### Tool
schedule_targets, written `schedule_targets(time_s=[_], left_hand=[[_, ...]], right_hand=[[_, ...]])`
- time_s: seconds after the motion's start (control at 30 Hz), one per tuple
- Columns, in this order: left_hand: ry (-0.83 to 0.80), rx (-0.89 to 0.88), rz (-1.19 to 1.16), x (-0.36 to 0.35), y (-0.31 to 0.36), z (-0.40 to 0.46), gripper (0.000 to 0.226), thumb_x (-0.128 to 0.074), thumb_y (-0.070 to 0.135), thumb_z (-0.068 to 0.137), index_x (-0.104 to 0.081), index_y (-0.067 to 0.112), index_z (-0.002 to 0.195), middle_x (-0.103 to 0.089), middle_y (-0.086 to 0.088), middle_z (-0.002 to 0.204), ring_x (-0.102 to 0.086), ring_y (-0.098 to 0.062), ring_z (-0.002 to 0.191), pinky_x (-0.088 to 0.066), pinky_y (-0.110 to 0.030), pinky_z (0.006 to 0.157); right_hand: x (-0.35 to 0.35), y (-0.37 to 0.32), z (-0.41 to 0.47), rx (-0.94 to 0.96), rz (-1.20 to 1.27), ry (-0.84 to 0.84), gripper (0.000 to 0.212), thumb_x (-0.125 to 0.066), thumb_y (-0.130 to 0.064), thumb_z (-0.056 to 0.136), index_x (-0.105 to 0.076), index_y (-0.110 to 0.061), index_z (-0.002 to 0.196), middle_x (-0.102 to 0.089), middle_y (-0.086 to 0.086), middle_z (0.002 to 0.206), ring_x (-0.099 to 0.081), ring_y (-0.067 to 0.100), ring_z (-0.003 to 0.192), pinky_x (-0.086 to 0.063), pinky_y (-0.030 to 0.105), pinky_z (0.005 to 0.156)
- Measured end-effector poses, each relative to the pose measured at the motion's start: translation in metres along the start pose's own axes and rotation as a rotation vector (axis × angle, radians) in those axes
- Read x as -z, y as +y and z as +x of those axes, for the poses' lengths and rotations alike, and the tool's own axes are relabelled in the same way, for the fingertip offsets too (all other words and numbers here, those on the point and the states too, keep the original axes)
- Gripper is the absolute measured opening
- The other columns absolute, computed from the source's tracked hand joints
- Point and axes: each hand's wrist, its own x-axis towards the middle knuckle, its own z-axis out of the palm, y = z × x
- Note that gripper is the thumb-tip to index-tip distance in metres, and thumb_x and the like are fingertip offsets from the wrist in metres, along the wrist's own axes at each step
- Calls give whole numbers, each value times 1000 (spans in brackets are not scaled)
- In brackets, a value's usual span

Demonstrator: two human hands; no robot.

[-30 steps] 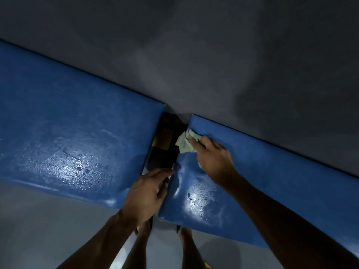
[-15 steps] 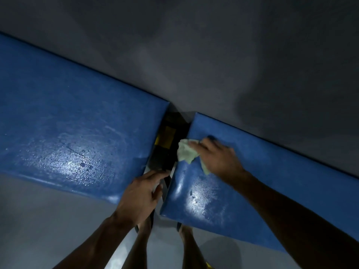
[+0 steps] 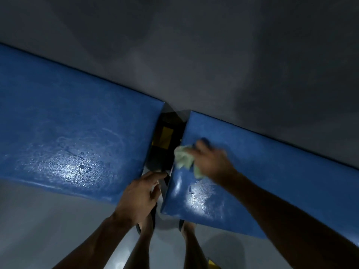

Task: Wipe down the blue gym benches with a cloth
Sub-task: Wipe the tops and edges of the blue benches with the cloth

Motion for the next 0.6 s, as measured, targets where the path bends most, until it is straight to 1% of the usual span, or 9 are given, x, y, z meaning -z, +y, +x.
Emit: schedule_targets(time_s=[0.03, 0.1, 0.17, 0.23, 0.3, 0.37, 0.43, 0.53, 0.6], left_hand=[[1, 2, 3, 0, -1, 0, 41, -55, 14, 90, -60, 32, 126, -62, 11, 126, -64, -6, 98, -53, -27, 89], [-6, 3, 22, 0, -1, 0, 41, -51, 20, 87, -60, 32, 126, -61, 11, 126, -64, -6, 98, -53, -27, 89], [-12, 13, 29, 0, 0, 1, 44, -47, 24, 84, -60, 32, 125, -62, 12, 124, -64, -6, 97, -53, -27, 87], [-11, 15, 39, 0, 2, 1, 45, -46, 25, 83, -61, 32, 124, -63, 12, 121, -65, -7, 94, -54, -28, 85], [-23, -8, 60, -2, 5, 1, 44, -46, 24, 83, -61, 31, 123, -65, 10, 119, -66, -8, 91, -55, -29, 82], [-36, -28, 79, -4, 7, 1, 44, -45, 24, 83, -62, 30, 123, -65, 10, 119, -66, -9, 92, -54, -28, 82], [-36, -32, 97, -7, 8, 2, 44, -45, 22, 84, -60, 32, 124, -63, 11, 122, -66, -9, 98, -52, -26, 84], [-43, -32, 109, -13, 8, 3, 49, -48, 18, 86, -54, 35, 131, -59, 9, 129, -63, -12, 108, -52, -30, 89], [-62, -28, 128, -16, 10, 4, 51, -47, 17, 87, -51, 33, 135, -57, 7, 132, -61, -14, 112, -50, -30, 92]], right_hand=[[10, 17, 5, -142, 14, -7, 38, -48, -24, 88, -58, -36, 123, -45, -9, 97, -62, 31, 77, -49, 36, 57], [16, 34, 7, -348, 23, 123, 40, -52, -20, 89, -55, -36, 126, -51, 3, 103, -64, 38, 76, -53, 43, 62], [5, 13, 4, -549, 119, 196, 46, -51, -17, 87, -55, -30, 131, -53, 12, 110, -63, 39, 75, -54, 44, 65], [-16, -32, -2, -600, 301, 237, 49, -48, -19, 86, -57, -24, 133, -57, 14, 115, -62, 33, 69, -54, 39, 60], [-40, -64, -13, -382, 261, 211, 46, -49, -18, 85, -60, -24, 130, -63, 12, 111, -61, 28, 64, -55, 35, 51], [-42, -62, -28, -20, 53, 176, 45, -56, -16, 85, -61, -29, 128, -66, 7, 106, -61, 25, 70, -53, 33, 52], [-29, -21, -37, 87, -11, 130, 54, -56, -19, 79, -57, -35, 131, -62, 1, 101, -61, 23, 70, -51, 31, 53], [-14, 41, -73, -328, 101, 60, 61, -41, -33, 80, -45, -42, 140, -54, 0, 107, -62, 27, 84, -53, 33, 72], [-13, 68, -109, -688, 287, 190, 60, -41, -31, 81, -47, -38, 140, -51, 2, 106, -61, 31, 85, -50, 34, 77]])
